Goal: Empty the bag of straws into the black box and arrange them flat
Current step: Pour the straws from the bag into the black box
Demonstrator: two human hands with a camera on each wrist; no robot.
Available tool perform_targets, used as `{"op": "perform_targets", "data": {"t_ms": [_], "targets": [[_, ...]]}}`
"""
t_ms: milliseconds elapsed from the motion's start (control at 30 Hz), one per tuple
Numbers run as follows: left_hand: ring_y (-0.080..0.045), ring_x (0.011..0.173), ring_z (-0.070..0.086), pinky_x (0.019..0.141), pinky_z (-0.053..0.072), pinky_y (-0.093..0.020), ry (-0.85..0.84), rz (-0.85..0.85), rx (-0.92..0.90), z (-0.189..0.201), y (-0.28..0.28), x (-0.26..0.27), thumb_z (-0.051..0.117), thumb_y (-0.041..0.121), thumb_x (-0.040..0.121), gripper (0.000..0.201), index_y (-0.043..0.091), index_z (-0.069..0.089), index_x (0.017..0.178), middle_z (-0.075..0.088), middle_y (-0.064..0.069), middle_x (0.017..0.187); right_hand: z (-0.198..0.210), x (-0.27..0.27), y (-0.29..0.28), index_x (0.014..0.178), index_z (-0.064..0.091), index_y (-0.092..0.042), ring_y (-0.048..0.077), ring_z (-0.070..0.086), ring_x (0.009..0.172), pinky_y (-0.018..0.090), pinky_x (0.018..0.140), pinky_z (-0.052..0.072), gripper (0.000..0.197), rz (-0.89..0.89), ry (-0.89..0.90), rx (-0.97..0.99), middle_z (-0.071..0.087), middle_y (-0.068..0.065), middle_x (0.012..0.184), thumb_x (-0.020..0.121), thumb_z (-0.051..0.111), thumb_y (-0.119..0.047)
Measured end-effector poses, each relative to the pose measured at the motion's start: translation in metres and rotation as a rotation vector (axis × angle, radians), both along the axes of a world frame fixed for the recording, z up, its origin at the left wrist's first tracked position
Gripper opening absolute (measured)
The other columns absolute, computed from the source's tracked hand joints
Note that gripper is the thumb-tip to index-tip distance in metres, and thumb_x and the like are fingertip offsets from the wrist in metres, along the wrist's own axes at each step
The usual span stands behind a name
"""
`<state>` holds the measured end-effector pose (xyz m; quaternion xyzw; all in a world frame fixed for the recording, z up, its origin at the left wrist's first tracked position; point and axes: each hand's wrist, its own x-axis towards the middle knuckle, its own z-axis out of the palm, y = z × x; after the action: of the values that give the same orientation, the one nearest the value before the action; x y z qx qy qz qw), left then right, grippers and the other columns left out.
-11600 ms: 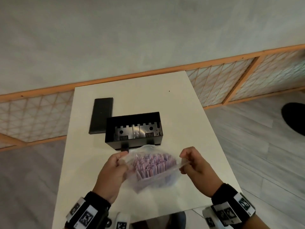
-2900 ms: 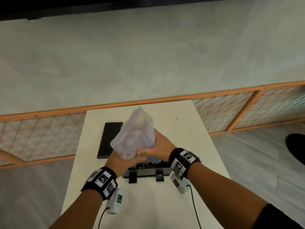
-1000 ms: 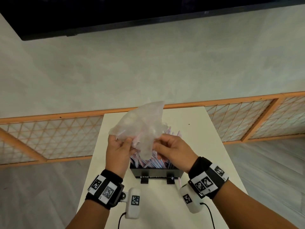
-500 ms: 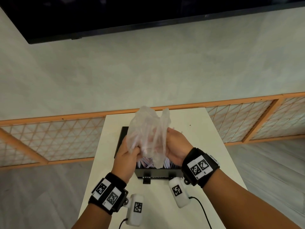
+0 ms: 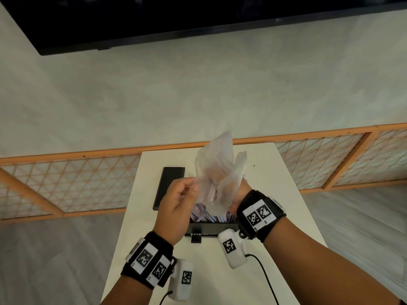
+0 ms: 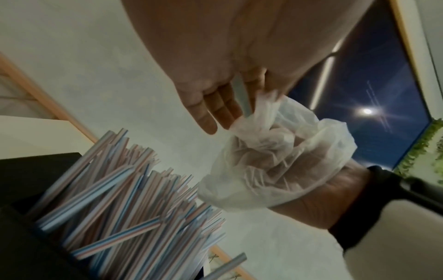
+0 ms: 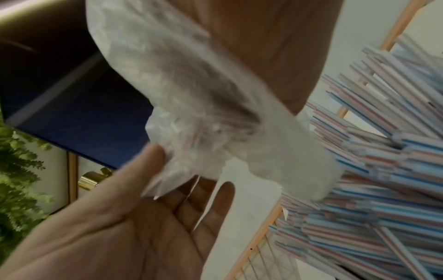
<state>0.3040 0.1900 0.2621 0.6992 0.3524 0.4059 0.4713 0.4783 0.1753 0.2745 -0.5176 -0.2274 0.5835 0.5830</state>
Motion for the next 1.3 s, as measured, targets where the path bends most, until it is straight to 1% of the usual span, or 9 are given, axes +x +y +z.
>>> {"op": "perform_targets", "data": {"t_ms": [133, 233, 300, 433, 533, 667, 1067, 1167, 1300], "targets": [[-0.004, 0.083, 0.061, 0.076, 0.047, -0.016, 0.005, 0.23, 0.025, -0.001, 0.011, -0.001, 0.045, 0.021, 0.11, 0.025, 0.019, 0.064, 0.094, 0.067, 0.006, 0.088, 0.004, -0.005, 0.003, 0.079, 0.067, -0.02, 0.016, 0.069, 0.075, 0.026, 0.065, 0.057, 0.056, 0.017, 0.015, 0.041, 0.067, 0.0, 0.079, 0.092, 0.047, -0.071], [0.001, 0.074, 0.053, 0.068, 0.042, -0.013, 0.029, 0.306, 0.053, 0.0, 0.019, -0.006, 0.04, 0.017, 0.111, 0.026, 0.016, 0.056, 0.09, 0.057, 0.005, 0.08, -0.006, 0.004, 0.01, 0.096, 0.06, -0.019, 0.031, 0.062, 0.106, 0.048, 0.094, 0.053, 0.007, -0.069, -0.124, 0.074, 0.064, 0.005, 0.096, 0.098, 0.06, -0.025], [0.004, 0.074, 0.052, 0.066, 0.04, -0.01, 0.05, 0.308, 0.074, 0.003, 0.024, -0.008, 0.04, 0.014, 0.111, 0.024, 0.012, 0.055, 0.092, 0.055, 0.007, 0.081, -0.005, 0.013, 0.012, 0.091, 0.058, -0.015, 0.025, 0.062, 0.093, 0.048, 0.091, 0.052, 0.022, -0.056, -0.334, 0.074, 0.059, 0.005, 0.09, 0.099, 0.057, 0.006], [0.004, 0.072, 0.052, 0.065, 0.042, -0.016, 0.044, 0.361, 0.093, 0.007, 0.035, -0.013, 0.039, 0.017, 0.111, 0.022, 0.011, 0.055, 0.097, 0.057, 0.006, 0.083, 0.002, 0.031, 0.014, 0.111, 0.063, 0.013, 0.012, 0.066, 0.079, 0.038, 0.078, 0.053, 0.019, 0.023, -0.546, 0.124, 0.065, 0.005, 0.091, 0.095, 0.054, 0.016], [-0.007, 0.079, 0.057, 0.074, 0.05, -0.034, 0.015, 0.387, 0.089, 0.0, 0.042, -0.018, 0.04, 0.024, 0.111, 0.022, 0.019, 0.056, 0.096, 0.061, -0.003, 0.087, 0.007, 0.042, 0.016, 0.105, 0.067, 0.003, 0.0, 0.068, 0.071, 0.025, 0.068, 0.057, 0.019, 0.08, -0.705, 0.153, 0.07, 0.006, 0.086, 0.098, 0.05, 0.01], [-0.041, 0.099, 0.063, 0.087, 0.054, -0.067, -0.109, 0.373, -0.017, 0.002, 0.041, -0.019, 0.041, 0.044, 0.104, 0.023, 0.031, 0.058, 0.096, 0.064, -0.009, 0.097, -0.012, 0.05, 0.017, 0.103, 0.064, -0.006, 0.026, 0.068, 0.081, 0.06, 0.084, 0.056, 0.026, 0.174, -0.897, 0.107, 0.071, 0.014, 0.089, 0.097, 0.051, -0.028], [-0.04, 0.109, 0.065, 0.092, 0.052, -0.069, -0.21, 0.313, -0.007, 0.023, 0.03, -0.02, 0.043, 0.045, 0.104, 0.026, 0.025, 0.059, 0.103, 0.068, -0.017, 0.112, -0.028, 0.037, 0.03, 0.125, 0.065, -0.028, -0.004, 0.065, 0.107, 0.029, 0.097, 0.056, 0.032, 0.103, -0.822, 0.18, 0.071, -0.016, 0.114, 0.094, 0.067, -0.027], [-0.04, 0.11, 0.066, 0.092, 0.053, -0.068, -0.227, 0.333, -0.017, 0.024, 0.029, -0.024, 0.045, 0.048, 0.103, 0.029, 0.024, 0.06, 0.104, 0.068, -0.018, 0.115, -0.029, 0.041, 0.031, 0.12, 0.064, -0.017, 0.021, 0.067, 0.106, 0.04, 0.094, 0.057, 0.04, 0.06, -0.855, 0.134, 0.072, 0.008, 0.113, 0.085, 0.079, -0.03], [-0.037, 0.11, 0.067, 0.095, 0.052, -0.067, -0.235, 0.366, -0.008, 0.03, 0.028, -0.034, 0.046, 0.048, 0.103, 0.029, 0.023, 0.061, 0.105, 0.069, -0.016, 0.113, -0.021, 0.045, 0.026, 0.113, 0.063, -0.022, 0.015, 0.066, 0.1, 0.031, 0.09, 0.055, 0.042, 0.012, -0.839, 0.18, 0.07, 0.0, 0.107, 0.08, 0.087, -0.031]]}}
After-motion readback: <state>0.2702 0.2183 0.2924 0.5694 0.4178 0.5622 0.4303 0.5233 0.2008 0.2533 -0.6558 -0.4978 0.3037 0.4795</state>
